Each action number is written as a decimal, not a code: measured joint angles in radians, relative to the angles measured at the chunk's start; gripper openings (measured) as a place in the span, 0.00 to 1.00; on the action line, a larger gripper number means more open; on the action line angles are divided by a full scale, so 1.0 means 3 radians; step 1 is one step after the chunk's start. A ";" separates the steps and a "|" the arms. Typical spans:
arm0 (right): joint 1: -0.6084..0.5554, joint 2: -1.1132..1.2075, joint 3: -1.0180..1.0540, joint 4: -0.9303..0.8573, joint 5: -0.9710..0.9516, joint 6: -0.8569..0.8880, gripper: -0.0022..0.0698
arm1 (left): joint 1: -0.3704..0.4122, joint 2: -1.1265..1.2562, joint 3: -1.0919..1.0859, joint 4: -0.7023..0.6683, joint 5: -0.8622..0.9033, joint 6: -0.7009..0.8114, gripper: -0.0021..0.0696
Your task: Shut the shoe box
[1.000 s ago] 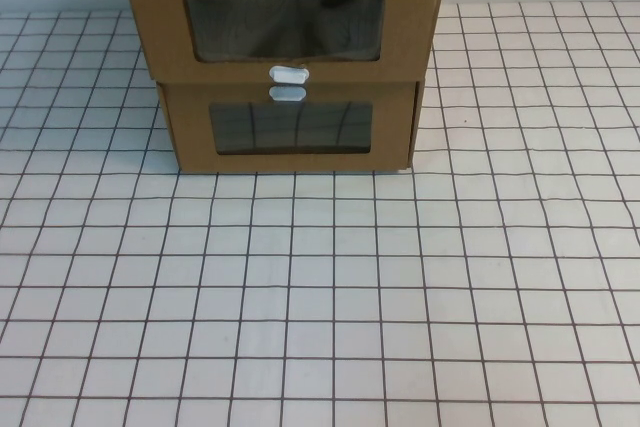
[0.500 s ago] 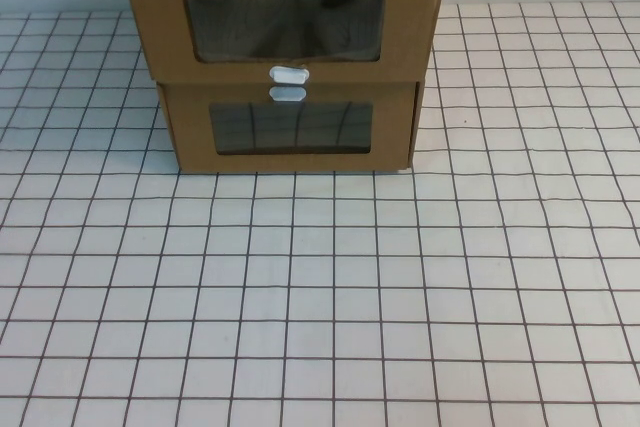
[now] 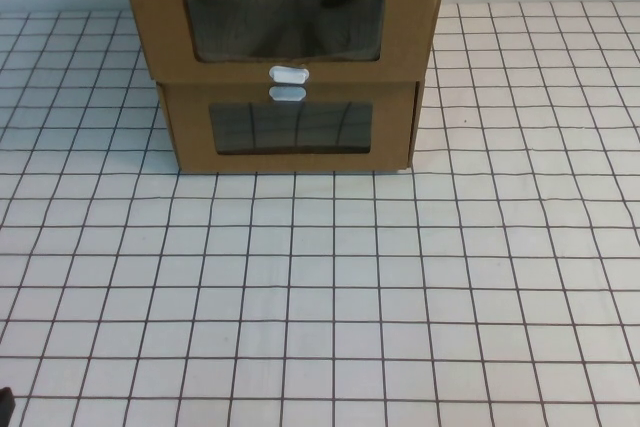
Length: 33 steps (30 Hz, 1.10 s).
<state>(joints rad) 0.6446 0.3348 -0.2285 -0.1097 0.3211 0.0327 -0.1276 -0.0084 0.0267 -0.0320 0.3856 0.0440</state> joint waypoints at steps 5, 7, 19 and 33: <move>0.0000 0.0000 0.0000 0.0000 0.0000 0.0000 0.01 | 0.0000 -0.0003 0.0000 0.0010 0.0000 -0.0037 0.03; 0.0000 0.0000 0.0000 0.0000 0.0000 0.0000 0.01 | 0.0000 -0.0003 0.0000 0.0010 0.0000 -0.0039 0.03; 0.0000 0.0000 0.0000 0.0000 0.0000 0.0000 0.01 | 0.0000 -0.0003 0.0000 0.0018 0.0000 -0.0044 0.03; 0.0000 -0.0008 0.0000 0.0000 0.0000 0.0000 0.01 | 0.0000 -0.0003 0.0000 0.0018 0.0002 -0.0044 0.03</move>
<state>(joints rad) 0.6446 0.3326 -0.2285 -0.1097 0.3211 0.0327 -0.1276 -0.0093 0.0267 -0.0265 0.3862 0.0308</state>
